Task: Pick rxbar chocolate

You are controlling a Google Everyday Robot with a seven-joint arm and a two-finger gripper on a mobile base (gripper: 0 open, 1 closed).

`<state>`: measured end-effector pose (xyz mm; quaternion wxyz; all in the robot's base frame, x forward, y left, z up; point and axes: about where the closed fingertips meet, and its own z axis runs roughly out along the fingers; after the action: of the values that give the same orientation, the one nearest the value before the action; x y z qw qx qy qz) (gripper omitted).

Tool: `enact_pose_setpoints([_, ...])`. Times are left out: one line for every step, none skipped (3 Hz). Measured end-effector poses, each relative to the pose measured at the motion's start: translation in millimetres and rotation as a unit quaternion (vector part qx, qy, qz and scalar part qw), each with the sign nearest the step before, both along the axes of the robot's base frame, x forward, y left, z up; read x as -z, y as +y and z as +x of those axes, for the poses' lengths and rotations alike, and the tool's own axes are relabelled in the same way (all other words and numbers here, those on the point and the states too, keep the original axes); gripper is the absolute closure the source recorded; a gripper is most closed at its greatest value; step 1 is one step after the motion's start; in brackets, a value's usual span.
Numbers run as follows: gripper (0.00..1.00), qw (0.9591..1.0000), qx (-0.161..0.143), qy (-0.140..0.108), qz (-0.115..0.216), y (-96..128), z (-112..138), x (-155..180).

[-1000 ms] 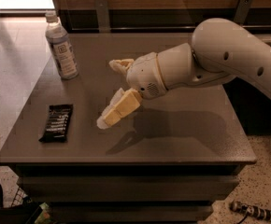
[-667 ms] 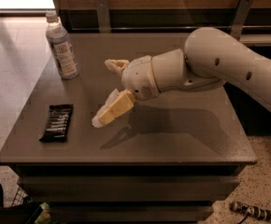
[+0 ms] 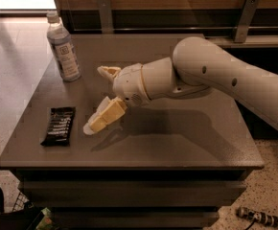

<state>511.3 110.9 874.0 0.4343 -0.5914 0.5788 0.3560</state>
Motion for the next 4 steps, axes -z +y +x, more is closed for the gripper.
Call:
enact_pose_setpoints([0.00,0.9998,-0.006,0.013,-0.013,24,-10,12])
enact_pose_setpoints([0.00,0.9994,-0.012,0.029,-0.014,59,-25,28])
enact_pose_setpoints([0.00,0.9994,-0.018,0.029,0.003,82,-30,40])
enact_pose_setpoints([0.00,0.9988,-0.033,0.028,0.024,107,-32,57])
